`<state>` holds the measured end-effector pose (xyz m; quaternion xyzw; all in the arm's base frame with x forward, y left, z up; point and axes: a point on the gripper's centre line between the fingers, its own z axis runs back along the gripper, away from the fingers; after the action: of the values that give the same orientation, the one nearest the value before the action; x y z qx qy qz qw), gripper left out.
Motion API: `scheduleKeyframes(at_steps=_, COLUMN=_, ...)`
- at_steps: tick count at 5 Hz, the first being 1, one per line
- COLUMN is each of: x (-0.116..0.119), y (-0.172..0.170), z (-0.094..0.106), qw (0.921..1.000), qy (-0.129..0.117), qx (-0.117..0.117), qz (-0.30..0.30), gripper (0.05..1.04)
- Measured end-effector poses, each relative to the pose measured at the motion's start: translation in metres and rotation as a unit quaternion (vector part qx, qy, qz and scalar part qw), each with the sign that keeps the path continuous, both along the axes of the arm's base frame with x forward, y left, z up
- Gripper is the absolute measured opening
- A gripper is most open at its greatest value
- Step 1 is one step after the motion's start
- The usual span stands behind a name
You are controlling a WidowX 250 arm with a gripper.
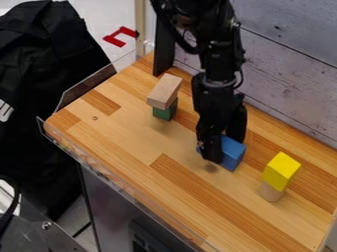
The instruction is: Take the blue rectangular block off of the tower and put it in the middle of the table
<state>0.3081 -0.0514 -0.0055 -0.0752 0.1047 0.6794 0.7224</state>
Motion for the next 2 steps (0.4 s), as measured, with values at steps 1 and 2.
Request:
scheduleKeyframes(at_steps=1, x=0.010, y=-0.001, z=0.019, qw=0.9989, qy=-0.016, qx=0.025, qz=-0.036, gripper=1.000)
scheduleKeyframes(at_steps=2, x=0.028, y=-0.013, z=0.058, qw=0.9902, qy=-0.064, qx=0.039, qz=-0.118, gripper=1.000)
